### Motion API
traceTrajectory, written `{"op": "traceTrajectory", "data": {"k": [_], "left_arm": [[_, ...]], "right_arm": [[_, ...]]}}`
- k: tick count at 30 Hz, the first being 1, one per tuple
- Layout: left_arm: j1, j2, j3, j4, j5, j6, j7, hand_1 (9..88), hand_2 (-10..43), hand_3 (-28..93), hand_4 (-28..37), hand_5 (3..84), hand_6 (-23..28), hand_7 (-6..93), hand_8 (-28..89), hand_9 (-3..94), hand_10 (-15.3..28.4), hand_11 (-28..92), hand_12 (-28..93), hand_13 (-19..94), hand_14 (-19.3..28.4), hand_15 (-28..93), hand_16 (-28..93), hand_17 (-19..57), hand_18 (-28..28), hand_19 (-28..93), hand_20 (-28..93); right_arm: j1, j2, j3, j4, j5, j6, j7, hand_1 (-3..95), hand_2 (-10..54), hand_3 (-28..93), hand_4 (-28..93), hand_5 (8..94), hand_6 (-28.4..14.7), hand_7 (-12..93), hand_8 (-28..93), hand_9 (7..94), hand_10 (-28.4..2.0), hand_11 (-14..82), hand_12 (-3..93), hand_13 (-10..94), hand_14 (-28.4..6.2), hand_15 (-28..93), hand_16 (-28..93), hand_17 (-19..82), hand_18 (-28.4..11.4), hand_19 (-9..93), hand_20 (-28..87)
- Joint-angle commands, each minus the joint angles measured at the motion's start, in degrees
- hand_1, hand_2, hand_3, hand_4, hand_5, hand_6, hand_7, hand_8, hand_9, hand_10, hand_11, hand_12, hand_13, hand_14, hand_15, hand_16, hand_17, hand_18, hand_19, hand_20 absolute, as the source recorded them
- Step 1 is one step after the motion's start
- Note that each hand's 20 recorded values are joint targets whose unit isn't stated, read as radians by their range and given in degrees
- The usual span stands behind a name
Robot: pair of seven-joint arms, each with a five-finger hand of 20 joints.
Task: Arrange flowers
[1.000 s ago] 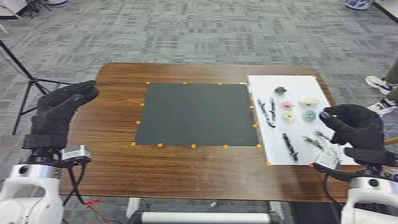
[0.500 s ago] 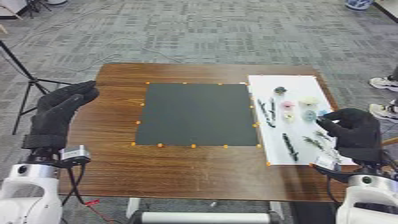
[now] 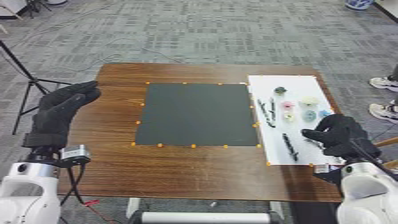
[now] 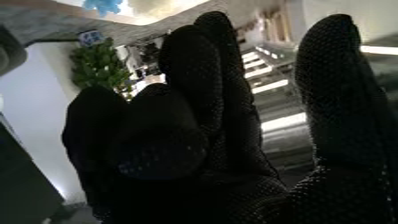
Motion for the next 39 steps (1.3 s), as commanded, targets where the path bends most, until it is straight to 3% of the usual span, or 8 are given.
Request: {"op": "traceTrajectory", "data": {"k": [1,14,26,31,32,35,39], "left_arm": [[0.25,0.16,-0.54,-0.84,0.28,-0.97,-0.82,30.9,-6.3,65,-14.5,50.3,3.3,15.5,-7,50.3,13.4,20,12,39,16.9,18,0,8.0,11.3,5,18],[0.05,-0.12,-0.46,-0.90,0.36,-1.91,-1.04,30.9,-6.2,65,-14.4,50.2,3.2,15.2,-7,50.3,13.4,20,12,39,17.0,18,0,8.0,11.3,5,18],[0.74,-0.76,-0.54,-1.27,0.33,-2.02,-1.30,30.8,-6.3,65,-14.4,50.3,3.3,15.1,-7,50.1,13.4,20,12,39,17.1,18,0,7.9,11.4,5,18],[0.39,-0.70,-0.44,-1.08,0.38,-2.87,-1.64,30.7,-6.2,65,-14.4,50.3,3.3,15.0,-7,50.2,13.5,20,12,39,17.2,18,0,7.8,11.4,5,18],[0.34,-0.70,-0.38,-1.05,0.32,-2.87,-1.58,30.7,-6.2,65,-14.4,50.2,3.3,15.0,-7,50.2,13.5,20,12,39,17.2,18,0,7.8,11.4,5,18],[0.67,-0.80,-0.62,-1.21,0.34,-3.09,-1.62,30.7,-6.2,65,-14.4,50.1,3.4,14.8,-7,50.1,13.5,20,12,39,17.1,18,0,7.8,11.4,5,18],[0.89,-1.00,-0.89,-1.32,0.31,-3.36,-1.65,30.7,-6.2,65,-14.4,50.1,3.4,14.8,-7,50.1,13.6,20,12,39,17.1,18,0,7.7,11.4,5,18]], "right_arm": [[4.14,3.41,-4.32,1.77,-2.20,-7.79,3.75,36.2,-9.5,59,-17,66.9,-4.5,38,-6,80.5,-13.6,48.3,38.8,91,-2.7,62,38,69,-12.0,93,61],[8.05,8.97,-10.78,8.23,-3.83,-12.66,4.96,34.3,-9.5,58,-16,68.2,-4.1,41,-5,82.4,-13.2,48.7,39.8,92,-2.5,63,39,71,-11.9,93,63],[7.24,9.99,-10.86,9.98,-3.88,-14.19,5.92,34.9,-9.5,58,-16,68.4,-3.9,42,-5,82.6,-13.1,48.9,39.9,93,-2.5,63,39,71,-11.9,93,63],[6.90,9.06,-10.92,10.17,-3.03,-14.94,6.27,37.2,-9.5,60,-16,68.4,-3.8,43,-5,82.7,-13.0,48.9,39.9,93,-2.4,62,39,71,-11.9,93,63],[6.81,8.87,-10.94,10.19,-3.06,-15.38,6.31,38.4,-9.5,60,-16,68.1,-3.7,42,-2,82.7,-12.9,49.0,39.9,93,-2.4,62,39,71,-11.8,93,63],[6.81,8.45,-11.49,10.31,-2.62,-16.08,7.05,44.8,-9.5,55,-16,67.7,-3.0,38,22,82.7,-12.7,49.0,40.0,93,-2.1,62,39,71,-11.4,93,62],[7.00,8.26,-12.14,10.32,-2.17,-16.71,7.79,51.5,-9.5,48,-13,67.5,-2.3,37,28,82.9,-12.2,49.1,39.6,94,-1.3,62,39,72,-10.3,93,60]]}}
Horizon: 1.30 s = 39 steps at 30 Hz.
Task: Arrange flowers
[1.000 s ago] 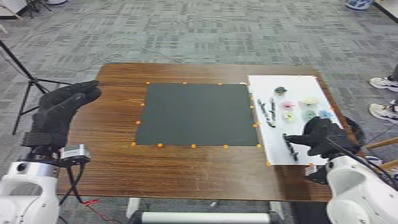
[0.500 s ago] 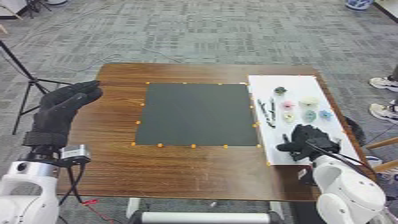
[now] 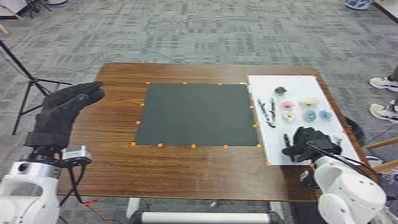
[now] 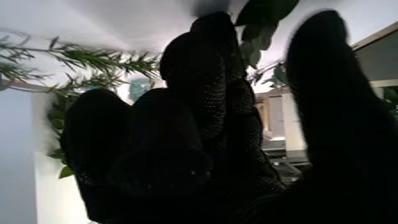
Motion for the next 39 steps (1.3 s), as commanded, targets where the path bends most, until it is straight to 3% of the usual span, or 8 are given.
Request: {"op": "traceTrajectory", "data": {"k": [1,5,12,25,30,32,35,39], "left_arm": [[0.82,-0.80,-0.56,-0.67,0.15,-1.08,-0.42,30.7,-6.2,65,-14.4,50.1,3.5,14.7,-7,50.1,13.6,20,12,39,17.1,18,0,7.7,11.4,5,18],[0.70,-0.81,-0.65,-0.66,0.13,-1.35,-0.49,30.7,-6.2,65,-14.4,50.2,3.5,14.7,-7,50.0,13.6,20,12,39,17.2,17,0,7.7,11.4,5,18],[0.85,-0.94,-1.02,-0.74,-0.08,-1.72,-0.89,30.7,-5.9,65,-14.3,50.2,3.6,14.5,-7,49.9,13.6,20,12,39,17.2,18,0,7.7,11.5,5,18],[0.67,0.59,-2.01,0.07,-1.50,-1.04,-1.64,30.7,-6.1,65,-14.3,50.0,3.7,14.4,-7,49.8,13.6,20,12,39,17.3,18,0,7.6,11.5,5,18],[0.56,0.79,-2.05,0.38,-1.26,-1.27,-1.60,30.7,-5.9,65,-14.4,50.2,3.8,14.4,-7,49.8,13.7,20,12,39,17.3,18,0,7.7,11.5,5,18],[0.70,1.05,-2.44,1.06,-1.01,-1.08,-1.25,30.7,-6.0,65,-14.4,50.2,3.7,14.4,-7,49.8,13.7,20,12,39,17.2,18,0,7.7,11.5,5,18],[1.00,2.51,-2.68,2.94,-1.98,1.11,-1.29,30.7,-6.0,65,-14.3,50.2,3.6,14.6,-7,49.9,13.6,20,12,39,17.1,18,0,7.7,11.5,5,18],[0.47,4.99,-2.32,6.78,-2.58,4.76,-0.93,30.9,-6.2,65,-14.4,50.5,3.4,15.0,-7,50.0,13.5,20,12,39,17.0,18,0,8.0,11.4,5,17]], "right_arm": [[-0.94,-0.98,-1.34,0.91,0.75,-2.85,2.22,52.2,-9.5,48,-13,67.5,-2.3,37,29,83.0,-12.2,49.1,39.6,94,-1.3,62,39,72,-10.2,93,60],[-0.06,-0.79,-2.30,1.14,1.39,-3.22,2.85,59.2,-9.5,34,-2,68.2,-2.1,37,29,83.8,-12.0,48.8,39.3,94,-1.3,63,36,73,-9.7,93,59],[0.98,-0.94,-1.27,-0.04,7.36,-4.93,4.87,55.1,-9.5,58,-7,78.1,-2.5,29,28,89.6,-11.8,43.0,36.3,94,-2.0,65,31,75,-9.6,93,55],[3.36,0.07,1.56,-4.07,15.99,0.09,2.97,55.2,-6.4,59,-7,80.3,-2.7,26,29,91.9,-11.3,40.5,35.6,94,-2.0,65,29,76,-9.7,93,53],[3.87,0.14,1.76,-5.80,17.31,1.71,1.61,55.1,-6.7,59,-7,80.4,-2.7,26,29,92.2,-11.1,40.6,35.7,94,-1.8,66,28,76,-9.6,93,54],[4.61,-0.42,1.16,-6.13,17.88,2.66,1.04,55.1,-6.9,60,-6,80.4,-2.7,27,29,92.3,-11.0,40.6,35.7,94,-1.7,66,28,76,-9.5,93,54],[7.02,-0.99,-1.22,-5.80,18.22,4.60,0.05,55.0,-7.1,60,-6,80.7,-3.0,27,29,92.3,-11.0,40.7,35.7,94,-1.8,66,28,76,-9.5,93,54],[12.79,-1.22,-6.66,-4.20,19.33,5.65,-0.59,55.0,-7.3,60,-7,81.0,-3.3,27,28,92.4,-11.0,40.6,35.4,94,-1.7,67,28,76,-9.4,93,54]]}}
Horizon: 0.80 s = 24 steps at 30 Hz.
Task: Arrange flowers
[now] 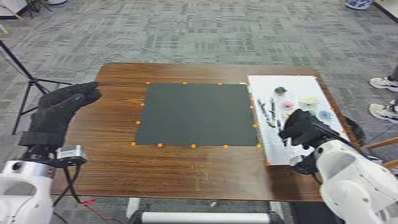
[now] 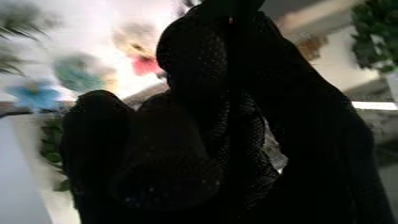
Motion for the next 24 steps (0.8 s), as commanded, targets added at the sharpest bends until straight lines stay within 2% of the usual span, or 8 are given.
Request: {"op": "traceTrajectory", "data": {"k": [1,4,8,10,12,19,22,24], "left_arm": [[0.18,4.37,-0.23,6.36,-2.08,6.89,0.39,30.9,-6.2,65,-14.5,50.9,3.5,15.3,-7,50.2,13.5,20,12,39,16.9,18,0,8.2,11.2,5,17],[-0.74,5.25,0.45,7.78,-3.49,9.18,1.09,31.0,-6.1,65,-14.7,51.6,3.4,16.0,-7,50.6,13.6,20,12,39,16.7,18,0,8.5,10.9,5,18],[-2.53,5.96,1.98,9.45,-4.71,10.84,2.10,31.3,-4.4,65,-15.3,52.2,3.3,16.8,-7,51.4,13.6,21,12,40,16.5,18,-1,9.1,10.5,5,18],[-3.22,6.46,3.11,10.12,-6.30,12.32,2.70,31.5,-3.1,66,-16.1,52.6,3.2,17.2,-8,51.8,13.7,21,12,40,16.5,18,-1,9.5,10.2,5,18],[-3.79,6.58,4.04,10.52,-7.73,12.90,3.07,31.4,-1.4,66,-16.9,52.9,3.1,17.3,-8,52.0,13.8,21,12,40,16.5,18,-1,9.6,10.1,4,18],[-5.38,6.75,6.36,11.43,-8.66,13.89,3.13,30.0,4.7,67,-21.2,53.6,3.1,17.4,-8,53.0,14.1,21,11,41,16.5,18,-1,9.8,10.0,5,19],[-5.59,6.66,6.87,11.48,-9.28,14.09,3.49,29.3,4.7,67,-21.8,53.6,3.1,17.4,-8,53.3,14.3,21,11,41,16.5,19,-2,9.9,10.0,5,19],[-5.45,6.39,6.95,11.57,-9.01,13.94,3.48,29.0,4.4,67,-21.8,53.6,3.1,17.3,-8,53.3,14.3,21,11,41,16.5,19,-2,9.9,10.0,5,19]], "right_arm": [[10.28,-1.21,-9.04,1.53,1.79,3.02,-2.25,55.1,-7.3,60,-7,81.1,-3.4,27,28,92.5,-11.1,40.6,35.3,94,-1.7,67,28,76,-9.3,93,54],[15.95,-1.89,-14.37,3.22,1.86,2.92,-2.55,55.4,-7.5,60,-7,81.4,-3.5,27,28,92.6,-11.0,40.4,34.9,94,-1.7,67,27,77,-9.3,93,54],[22.34,-4.47,-20.50,5.43,3.07,2.21,-2.78,55.4,-7.9,61,-6,81.8,-3.5,26,28,92.9,-11.1,40.1,34.4,94,-1.7,67,27,77,-9.2,93,54],[24.64,-5.97,-23.22,6.83,2.34,1.96,-3.27,55.5,-8.1,61,-6,81.8,-3.6,27,27,93.0,-11.2,39.9,34.1,94,-1.7,67,27,77,-9.2,93,54],[26.28,-7.58,-25.46,8.15,2.00,1.42,-3.54,55.5,-8.1,61,-6,81.9,-3.6,27,27,93.2,-11.2,39.7,33.9,94,-1.7,67,27,77,-9.2,93,54],[28.58,-12.13,-31.15,12.26,-0.15,0.64,-3.56,55.4,-8.6,61,-6,82.5,-3.6,27,27,93.6,-11.6,39.5,32.7,94,-1.6,67,27,77,-8.9,93,54],[28.93,-14.40,-32.83,14.14,-0.21,0.36,-3.25,55.2,-8.8,61,-6,82.9,-3.8,26,26,93.7,-12.0,39.6,31.3,94,-1.7,67,27,77,-8.9,93,54],[29.28,-15.57,-34.18,15.84,-1.14,0.75,-3.50,55.2,-9.0,61,-6,83.1,-3.8,26,26,93.7,-12.0,39.5,30.3,94,-1.6,67,27,77,-8.9,93,54]]}}
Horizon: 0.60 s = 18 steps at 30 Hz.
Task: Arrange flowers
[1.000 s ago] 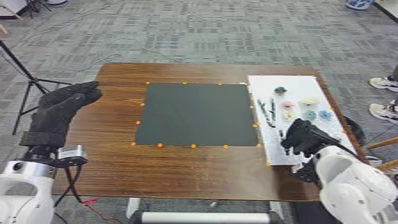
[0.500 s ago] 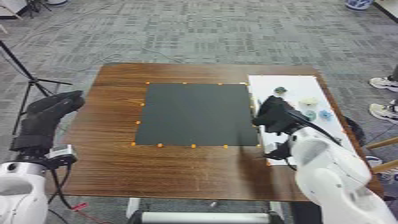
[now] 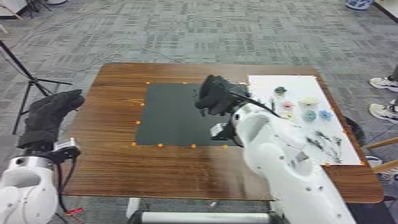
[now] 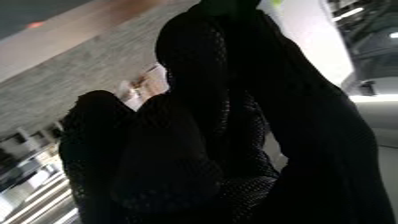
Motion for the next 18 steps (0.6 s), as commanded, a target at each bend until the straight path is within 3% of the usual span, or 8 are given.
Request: {"op": "traceTrajectory", "data": {"k": [1,3,4,6,8,10,18], "left_arm": [[-0.14,-0.25,0.86,0.39,-0.60,1.05,0.79,29.0,4.3,68,-21.9,53.6,3.1,17.3,-8,53.3,14.3,21,11,41,16.5,19,-2,9.9,10.0,5,19],[-0.24,-0.26,1.03,1.01,-0.50,1.37,0.69,28.9,4.1,68,-22.0,53.7,3.1,17.3,-8,53.3,14.3,21,11,41,16.5,19,-2,9.9,10.0,5,19],[0.45,-0.34,0.96,0.95,-0.84,2.01,0.97,29.0,4.1,68,-22.1,53.8,3.0,17.3,-8,53.3,14.3,21,11,41,16.5,19,-2,9.9,10.0,5,19],[-0.11,-0.24,1.70,1.70,-1.49,2.73,0.86,29.0,4.2,68,-22.2,54.0,3.0,17.4,-8,53.5,14.4,21,11,41,16.5,19,-2,9.9,9.9,5,19],[-0.29,-0.20,2.23,2.08,-1.81,2.50,0.74,28.9,4.2,68,-22.2,54.0,3.1,17.4,-8,53.4,14.4,21,11,41,16.5,19,-2,9.9,9.9,5,19],[-0.75,-0.24,2.93,2.45,-1.28,2.34,0.35,28.9,4.1,68,-22.1,54.1,3.1,17.4,-8,53.4,14.4,21,11,41,16.5,19,-2,9.9,9.9,5,19],[-1.79,-0.38,4.55,2.62,-1.53,2.09,0.46,28.7,3.3,68,-22.0,53.8,3.0,17.4,-8,53.4,14.3,21,11,41,16.5,19,-2,9.9,9.9,5,19]], "right_arm": [[0.81,-5.89,-4.95,4.90,-2.23,-0.61,-0.41,55.2,-9.1,61,-6,83.2,-3.8,26,25,93.7,-12.1,39.4,29.6,94,-1.6,67,27,77,-8.9,93,54],[1.25,-6.93,-5.98,6.64,-1.90,-0.21,-0.40,55.2,-9.3,61,-6,83.6,-3.9,26,25,93.7,-12.0,39.3,28.1,94,-1.6,67,27,77,-8.9,93,55],[1.23,-7.19,-6.63,7.12,-2.35,-0.15,-0.55,55.3,-9.3,61,-6,83.8,-4.0,26,24,93.7,-11.9,38.7,26.9,94,-1.6,67,27,77,-9.0,93,55],[1.77,-7.87,-7.60,8.85,-2.40,0.83,-0.52,55.4,-9.4,61,-7,84.1,-4.1,26,24,93.7,-11.7,37.7,24.8,94,-1.7,67,27,77,-8.9,93,55],[2.08,-8.85,-7.98,10.20,-1.98,0.61,-0.31,55.6,-9.4,61,-7,84.3,-4.1,25,23,93.7,-12.0,37.1,23.0,94,-1.8,67,27,77,-9.0,93,55],[2.39,-10.00,-7.99,11.56,-0.64,0.40,0.19,55.7,-9.5,61,-7,84.5,-4.2,25,22,93.7,-12.4,36.6,21.5,94,-1.8,67,27,77,-8.9,93,55],[3.07,-12.06,-9.22,15.41,-1.57,2.70,0.86,57.1,-8.1,59,-11,84.7,-4.5,21,19,93.7,-13.4,30.1,15.6,94,-2.0,64,26,76,-8.7,93,53]]}}
